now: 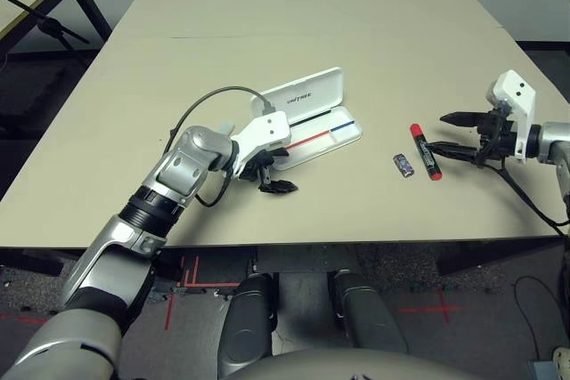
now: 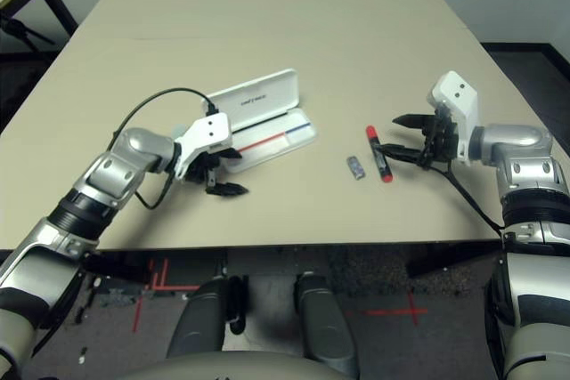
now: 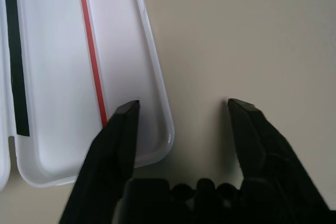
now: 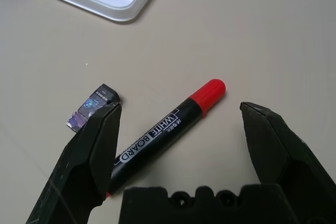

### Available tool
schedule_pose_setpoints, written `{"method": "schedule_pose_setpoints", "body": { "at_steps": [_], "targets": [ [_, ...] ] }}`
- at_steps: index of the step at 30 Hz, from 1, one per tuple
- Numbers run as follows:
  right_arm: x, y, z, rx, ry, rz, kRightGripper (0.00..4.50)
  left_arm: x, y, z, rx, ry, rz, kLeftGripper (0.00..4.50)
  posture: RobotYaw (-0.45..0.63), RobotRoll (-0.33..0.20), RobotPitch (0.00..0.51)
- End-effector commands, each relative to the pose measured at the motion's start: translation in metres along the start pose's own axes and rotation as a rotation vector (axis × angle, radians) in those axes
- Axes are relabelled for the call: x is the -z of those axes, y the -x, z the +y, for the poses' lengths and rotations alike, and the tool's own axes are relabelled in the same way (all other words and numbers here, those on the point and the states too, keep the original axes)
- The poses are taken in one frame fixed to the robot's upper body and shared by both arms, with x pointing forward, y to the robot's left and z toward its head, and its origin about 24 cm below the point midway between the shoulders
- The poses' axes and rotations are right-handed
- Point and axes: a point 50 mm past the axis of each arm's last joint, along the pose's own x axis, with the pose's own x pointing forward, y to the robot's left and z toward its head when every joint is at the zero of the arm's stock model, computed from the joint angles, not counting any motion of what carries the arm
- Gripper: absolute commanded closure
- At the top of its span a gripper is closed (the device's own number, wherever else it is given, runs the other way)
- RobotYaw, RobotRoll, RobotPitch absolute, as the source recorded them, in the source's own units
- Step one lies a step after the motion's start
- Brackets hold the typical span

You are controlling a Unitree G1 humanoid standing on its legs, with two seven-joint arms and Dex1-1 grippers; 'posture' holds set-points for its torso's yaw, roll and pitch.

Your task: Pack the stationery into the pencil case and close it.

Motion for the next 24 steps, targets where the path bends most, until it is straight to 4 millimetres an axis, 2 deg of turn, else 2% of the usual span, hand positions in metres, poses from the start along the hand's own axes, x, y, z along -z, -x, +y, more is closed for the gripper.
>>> {"method": "schedule_pose_setpoints", "body": {
  "at_steps": [1, 4, 6, 15, 24],
  "targets": [
    [-0.001, 0.001, 0.001, 0.002, 0.017, -0.006, 0.0, 0.01, -0.004, 0.0, 0.021, 0.029, 0.055, 2.6, -0.07, 0.0, 0.119],
    [-0.002, 0.002, 0.001, 0.004, 0.018, -0.009, 0.0, 0.011, -0.004, 0.002, 0.015, 0.027, 0.058, 3.81, -0.08, 0.0, 0.116],
    [-0.002, 0.002, 0.001, 0.005, 0.018, -0.012, 0.0, 0.011, -0.004, 0.003, 0.011, 0.027, 0.058, 4.45, -0.08, 0.0, 0.115],
    [-0.005, 0.006, 0.006, -0.053, 0.039, -0.011, 0.0, 0.006, 0.004, 0.006, 0.012, -0.037, 0.08, 4.45, -0.09, 0.0, 0.115],
    [-0.002, 0.003, 0.008, -0.082, 0.041, 0.008, 0.0, -0.003, 0.023, -0.009, 0.081, -0.213, 0.156, 4.45, -0.07, 0.0, 0.121]
  ]
}}
